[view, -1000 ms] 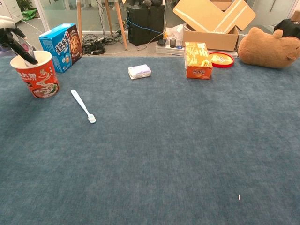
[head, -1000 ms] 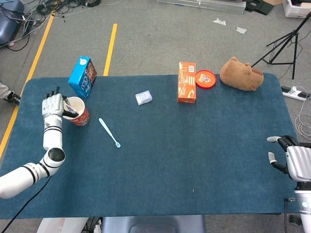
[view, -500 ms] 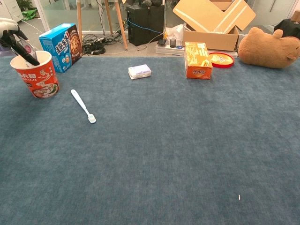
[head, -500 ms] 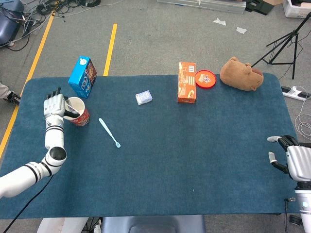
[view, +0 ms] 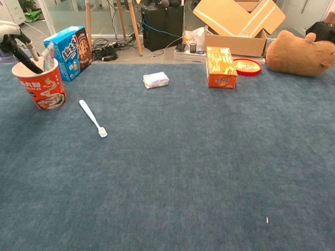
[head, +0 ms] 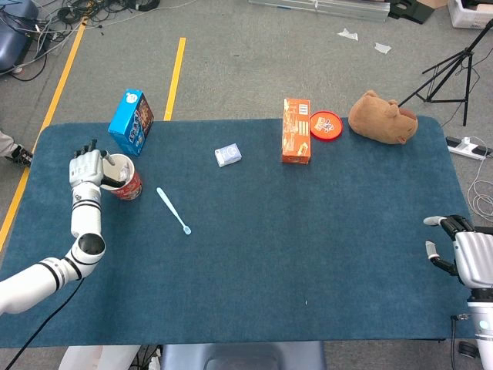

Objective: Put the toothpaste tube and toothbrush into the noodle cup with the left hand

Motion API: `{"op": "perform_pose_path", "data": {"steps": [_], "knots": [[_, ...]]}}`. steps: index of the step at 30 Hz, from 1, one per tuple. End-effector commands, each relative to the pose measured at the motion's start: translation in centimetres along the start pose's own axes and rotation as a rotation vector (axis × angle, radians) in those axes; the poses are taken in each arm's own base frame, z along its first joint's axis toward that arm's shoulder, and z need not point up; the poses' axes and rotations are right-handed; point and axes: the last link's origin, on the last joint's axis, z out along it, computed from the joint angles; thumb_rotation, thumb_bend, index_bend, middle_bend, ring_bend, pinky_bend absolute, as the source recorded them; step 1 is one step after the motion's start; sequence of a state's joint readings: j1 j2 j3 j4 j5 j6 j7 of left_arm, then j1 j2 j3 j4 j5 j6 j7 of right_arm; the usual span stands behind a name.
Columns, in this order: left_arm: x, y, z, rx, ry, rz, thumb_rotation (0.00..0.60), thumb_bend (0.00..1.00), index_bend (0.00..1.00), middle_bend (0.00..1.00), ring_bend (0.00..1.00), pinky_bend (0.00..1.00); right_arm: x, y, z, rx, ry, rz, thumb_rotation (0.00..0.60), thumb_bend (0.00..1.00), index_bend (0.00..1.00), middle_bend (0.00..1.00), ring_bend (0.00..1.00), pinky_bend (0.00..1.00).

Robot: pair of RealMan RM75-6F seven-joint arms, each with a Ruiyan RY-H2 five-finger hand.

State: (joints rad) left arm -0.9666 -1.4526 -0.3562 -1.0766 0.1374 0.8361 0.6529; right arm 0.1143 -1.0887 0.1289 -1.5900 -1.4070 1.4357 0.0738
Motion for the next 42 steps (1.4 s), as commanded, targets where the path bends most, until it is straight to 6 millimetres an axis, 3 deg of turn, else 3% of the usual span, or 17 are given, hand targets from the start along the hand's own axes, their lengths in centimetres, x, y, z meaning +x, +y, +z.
{"op": "perform_pose_path", "data": {"steps": [1,30,42], "knots": [[0.0,0.0,0.0,0.001,-0.001,0.0,0.6,0.0,0.39,0.03,0.0,0.0,0.0,0.0,0.0,0.0,0.0,0.0,0.6,0.35,0.39,0.42,0.29,0.56],[0.4,-0.1,0.0,0.004,0.011,-0.011,0.6,0.0,0.39,0.03,0.0,0.0,0.0,-0.1,0.0,0.003,-0.002,0.001,0.6,0.35,0.39,0.42,0.29,0.56],[2.7,-0.2,-2.2,-0.02,0.045,-0.053,0.6,0.0,0.39,0.03,0.0,0.0,-0.2,-0.3,-0.1,0.012,-0.01,-0.002,0.6,0.35,0.39,0.42,0.29,0.56]]}}
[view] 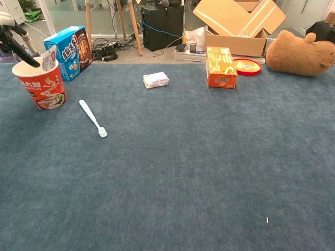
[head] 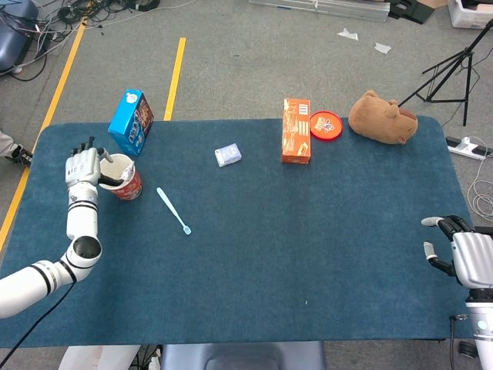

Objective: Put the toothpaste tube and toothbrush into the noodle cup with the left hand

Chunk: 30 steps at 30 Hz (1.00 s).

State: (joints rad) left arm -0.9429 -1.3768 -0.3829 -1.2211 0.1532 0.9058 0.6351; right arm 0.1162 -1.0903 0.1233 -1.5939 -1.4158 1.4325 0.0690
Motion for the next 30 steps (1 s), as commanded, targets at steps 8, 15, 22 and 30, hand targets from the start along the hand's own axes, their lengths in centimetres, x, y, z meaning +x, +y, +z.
{"op": "perform_pose_path", "data": {"steps": [8,15,22,30], "knots": [[3.0,0.1,-3.3,-0.082,0.083,-0.049,0.6,0.0,0.39,0.03,0.0,0.0,0.2,-0.2,-0.3,0.008,0.01,-0.003,0.6,0.35,0.39,0.42,0.29,0.56],[2.5,0.4,-7.0,-0.248,0.093,0.052,0.6,0.0,0.38,0.03,0.0,0.0,0.2,-0.3,-0.4,0.01,0.013,-0.006,0.6,0.35,0.39,0.42,0.29,0.56],[0.2,0.7,-9.5,-0.425,0.076,0.261,0.6,0.0,0.38,0.0,0.0,0.0,0.2,-0.4,-0.5,0.012,0.012,-0.008,0.6,0.35,0.39,0.42,0.29,0.56],[-3.1,0.8,-9.8,-0.576,0.042,0.427,0.6,0.0,0.38,0.0,0.0,0.0,0.4,-0.3,-0.5,0.009,0.016,-0.003,0.6,0.35,0.39,0.42,0.29,0.56]]}}
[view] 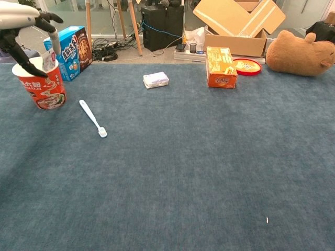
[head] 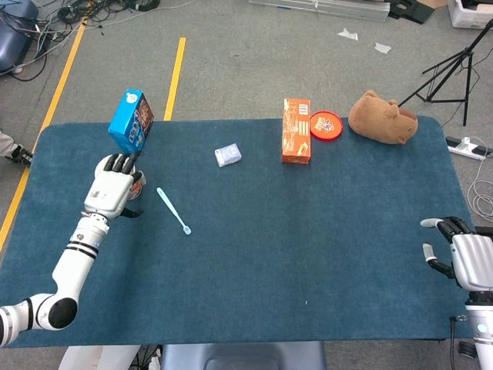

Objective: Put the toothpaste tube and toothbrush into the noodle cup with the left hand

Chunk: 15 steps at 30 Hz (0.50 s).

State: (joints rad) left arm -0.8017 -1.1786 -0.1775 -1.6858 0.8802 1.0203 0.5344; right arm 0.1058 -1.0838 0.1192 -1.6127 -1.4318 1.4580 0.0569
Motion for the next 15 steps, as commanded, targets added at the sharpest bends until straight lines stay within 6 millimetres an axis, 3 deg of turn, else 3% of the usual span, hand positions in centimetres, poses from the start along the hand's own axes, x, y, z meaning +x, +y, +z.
{"op": "perform_pose_path", "data": {"steps": [1,15], "knots": [[-2.1,0.4,0.1,-0.07,-0.054,0.054,0.6,0.0,0.38,0.0,0.0,0.0,0.0,0.0,0.0,-0.001,0.002,0.001,0.6,0.35,0.39,0.42,0.29,0.56],[-5.9,-0.4,3.3,-0.282,-0.053,0.384,0.6,0.0,0.38,0.0,0.0,0.0,0.0,0.5,0.4,-0.025,-0.002,-0.003,0.6,0.35,0.39,0.42,0.29,0.56]]}}
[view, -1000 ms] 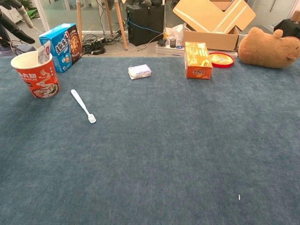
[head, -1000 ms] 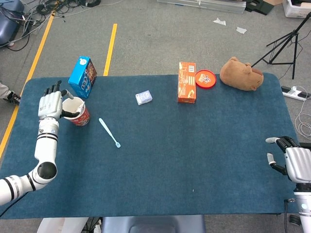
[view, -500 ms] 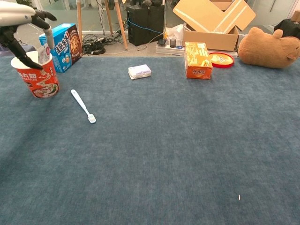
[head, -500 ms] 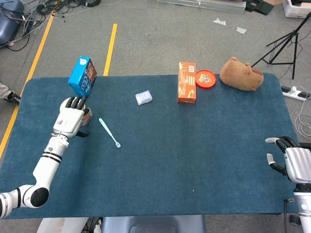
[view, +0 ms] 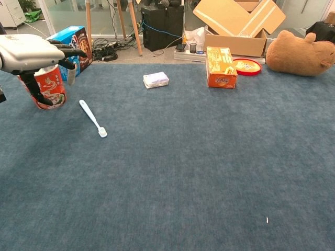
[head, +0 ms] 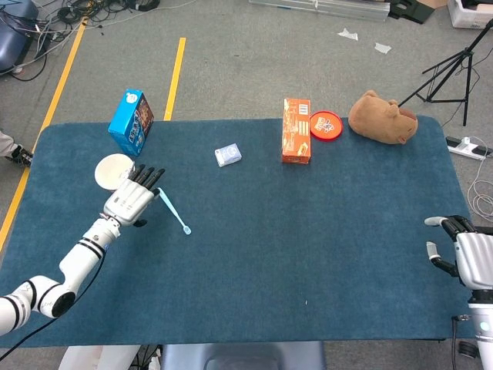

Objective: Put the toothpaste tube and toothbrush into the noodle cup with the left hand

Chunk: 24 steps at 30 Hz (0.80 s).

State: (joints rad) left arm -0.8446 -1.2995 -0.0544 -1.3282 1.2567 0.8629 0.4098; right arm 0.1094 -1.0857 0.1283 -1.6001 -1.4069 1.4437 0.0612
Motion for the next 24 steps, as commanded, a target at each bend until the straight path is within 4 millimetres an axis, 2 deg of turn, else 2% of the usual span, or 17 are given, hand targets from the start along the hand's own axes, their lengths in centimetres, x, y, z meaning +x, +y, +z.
{"op": "perform_pose_path", "data": {"steps": [1,11,16,24], "knots": [[-1.4,0.5,1.0,-0.079,-0.003,0.078,0.6,0.0,0.38,0.0,0.0,0.0,-0.1,0.1,0.1,-0.006,-0.002,-0.002,0.6,0.35,0.39,0.42,0.29,0.56],[-3.0,2.2,2.6,-0.255,0.065,0.156,0.6,0.0,0.39,0.0,0.0,0.0,-0.2,0.6,0.7,-0.035,-0.004,-0.005,0.6,0.35,0.39,0.42,0.29,0.56],[-3.2,3.1,3.5,-0.34,0.108,0.183,0.6,0.01,0.39,0.0,0.0,0.0,-0.2,1.0,1.0,-0.052,-0.004,-0.003,0.6,0.35,0.39,0.42,0.29,0.56],[-3.1,3.8,5.4,-0.382,0.119,0.213,0.6,0.02,0.41,0.0,0.0,0.0,-0.3,1.5,1.5,-0.073,-0.014,-0.001,0.6,0.35,0.39,0.42,0.29,0.56]]}}
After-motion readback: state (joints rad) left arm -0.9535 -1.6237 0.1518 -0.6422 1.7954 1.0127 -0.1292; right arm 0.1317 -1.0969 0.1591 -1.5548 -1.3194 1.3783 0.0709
